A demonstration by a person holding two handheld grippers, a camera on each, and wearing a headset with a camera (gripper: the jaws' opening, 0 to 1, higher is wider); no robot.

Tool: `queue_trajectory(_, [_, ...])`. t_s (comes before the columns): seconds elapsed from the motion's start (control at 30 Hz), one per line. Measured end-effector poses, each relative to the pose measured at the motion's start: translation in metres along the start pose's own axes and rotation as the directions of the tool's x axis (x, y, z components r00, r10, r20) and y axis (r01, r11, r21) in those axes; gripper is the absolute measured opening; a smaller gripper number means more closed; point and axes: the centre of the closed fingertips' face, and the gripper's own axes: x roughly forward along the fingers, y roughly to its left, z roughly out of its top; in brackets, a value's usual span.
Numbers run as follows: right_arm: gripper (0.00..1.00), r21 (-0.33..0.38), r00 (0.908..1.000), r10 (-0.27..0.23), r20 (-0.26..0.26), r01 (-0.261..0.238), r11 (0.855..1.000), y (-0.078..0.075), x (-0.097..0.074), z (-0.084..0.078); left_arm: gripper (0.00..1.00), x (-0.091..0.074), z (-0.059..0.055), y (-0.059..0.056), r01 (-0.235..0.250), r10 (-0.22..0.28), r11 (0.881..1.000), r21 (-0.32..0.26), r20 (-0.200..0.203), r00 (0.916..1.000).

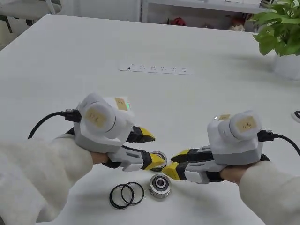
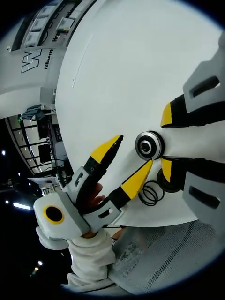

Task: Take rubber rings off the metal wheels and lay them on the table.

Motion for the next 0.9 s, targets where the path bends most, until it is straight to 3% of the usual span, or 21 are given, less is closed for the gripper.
queue_trajectory(0.33, [0.22,-0.016,0.9994,-0.001,0.036,0.002,1.000,0.002,0.003,0.006,0.24,0.004,-0.006,-0.005,0.012,-0.012,1.000,-0.012,-0.009,0.9999])
queue_trajectory(0.63, [0.19,-0.042,0.9997,-0.010,0.022,0.011,0.999,0.002,0.005,0.002,0.15,0.006,-0.011,-0.007,0.020,-0.020,0.999,-0.029,-0.014,0.9997])
queue_trajectory(0.9, [0.17,-0.042,0.9997,-0.005,0.023,0.006,0.999,0.004,0.006,0.001,0.15,0.006,-0.013,-0.005,0.014,-0.015,0.998,-0.054,-0.008,0.9999])
